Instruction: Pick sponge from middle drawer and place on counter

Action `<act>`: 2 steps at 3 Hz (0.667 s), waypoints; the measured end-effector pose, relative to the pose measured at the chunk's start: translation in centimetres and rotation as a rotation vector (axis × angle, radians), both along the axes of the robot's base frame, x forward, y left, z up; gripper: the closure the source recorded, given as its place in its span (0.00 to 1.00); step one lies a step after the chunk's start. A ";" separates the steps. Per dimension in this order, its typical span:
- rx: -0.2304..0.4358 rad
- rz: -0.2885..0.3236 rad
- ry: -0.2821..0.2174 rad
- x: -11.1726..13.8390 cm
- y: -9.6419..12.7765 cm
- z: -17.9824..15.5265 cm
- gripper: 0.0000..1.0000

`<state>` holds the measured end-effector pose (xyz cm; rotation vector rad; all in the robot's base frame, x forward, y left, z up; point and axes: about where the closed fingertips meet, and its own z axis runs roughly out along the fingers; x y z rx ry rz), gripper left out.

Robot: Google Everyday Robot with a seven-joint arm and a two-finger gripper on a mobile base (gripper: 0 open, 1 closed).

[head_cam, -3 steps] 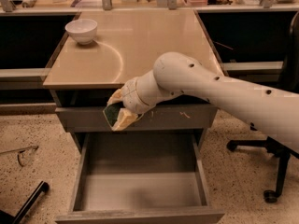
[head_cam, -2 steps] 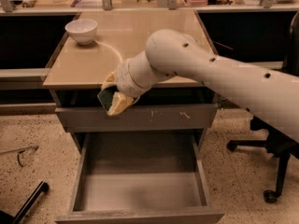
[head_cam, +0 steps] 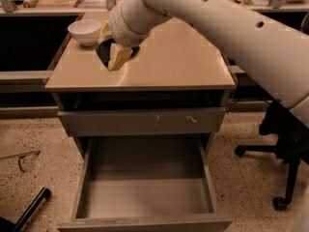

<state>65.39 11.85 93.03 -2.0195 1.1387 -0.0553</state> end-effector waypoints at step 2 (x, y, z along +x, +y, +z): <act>0.018 -0.157 0.201 7.2 -5.7 -4.9 1.00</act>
Offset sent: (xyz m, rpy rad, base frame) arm 0.1092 -0.0997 -0.0954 0.0526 0.3555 -0.2636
